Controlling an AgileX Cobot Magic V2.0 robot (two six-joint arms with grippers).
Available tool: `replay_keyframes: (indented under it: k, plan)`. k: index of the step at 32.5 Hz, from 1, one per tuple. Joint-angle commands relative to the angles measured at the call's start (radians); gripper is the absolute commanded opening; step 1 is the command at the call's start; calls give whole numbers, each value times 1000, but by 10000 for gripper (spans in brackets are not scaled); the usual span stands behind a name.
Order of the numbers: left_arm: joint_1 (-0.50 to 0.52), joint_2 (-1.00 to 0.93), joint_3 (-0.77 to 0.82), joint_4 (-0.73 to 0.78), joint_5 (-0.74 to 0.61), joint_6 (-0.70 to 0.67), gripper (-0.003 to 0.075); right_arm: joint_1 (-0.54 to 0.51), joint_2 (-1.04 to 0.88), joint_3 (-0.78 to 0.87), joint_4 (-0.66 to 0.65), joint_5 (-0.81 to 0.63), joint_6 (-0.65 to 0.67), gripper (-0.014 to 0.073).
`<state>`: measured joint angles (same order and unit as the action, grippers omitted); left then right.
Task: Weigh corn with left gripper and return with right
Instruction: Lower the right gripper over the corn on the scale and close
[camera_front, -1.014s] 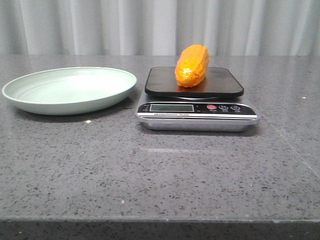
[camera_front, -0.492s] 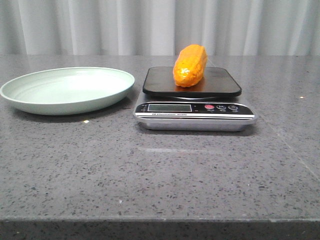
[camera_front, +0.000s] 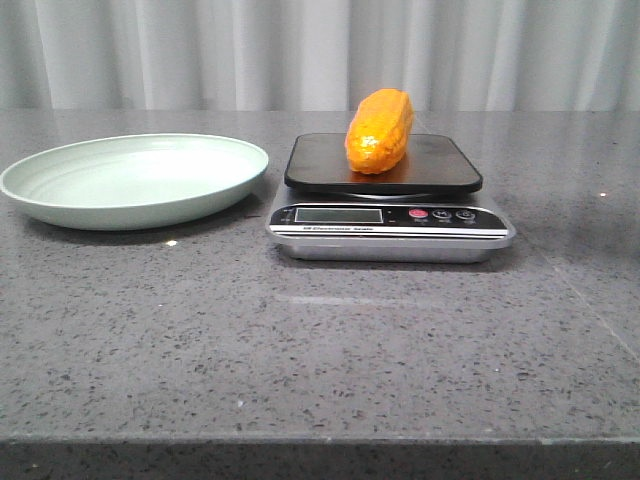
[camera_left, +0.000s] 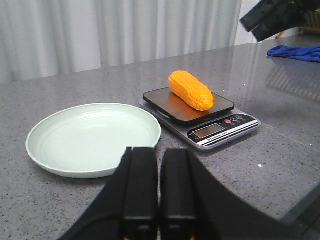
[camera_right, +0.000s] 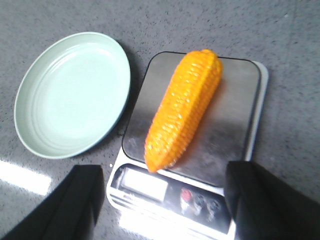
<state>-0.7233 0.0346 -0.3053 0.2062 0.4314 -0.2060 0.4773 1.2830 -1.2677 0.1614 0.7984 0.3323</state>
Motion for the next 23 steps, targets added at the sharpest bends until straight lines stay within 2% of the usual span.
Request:
replay_keyframes:
  k: [1, 7, 9, 16, 23]
  plan:
    - [-8, 14, -24, 4, -85, -1, 127, 27, 100, -177, -76, 59, 100, 594]
    - [-8, 14, -24, 4, -85, -1, 127, 107, 291, -425, -310, 221, 325, 594]
    - [-8, 14, -24, 4, -85, -1, 127, 124, 337, -478, -343, 257, 354, 594]
    - [-8, 14, -24, 4, -85, -1, 127, 130, 484, -583, -394, 453, 430, 594]
    - [-8, 14, -24, 4, -85, -1, 127, 130, 564, -583, -350, 452, 429, 594]
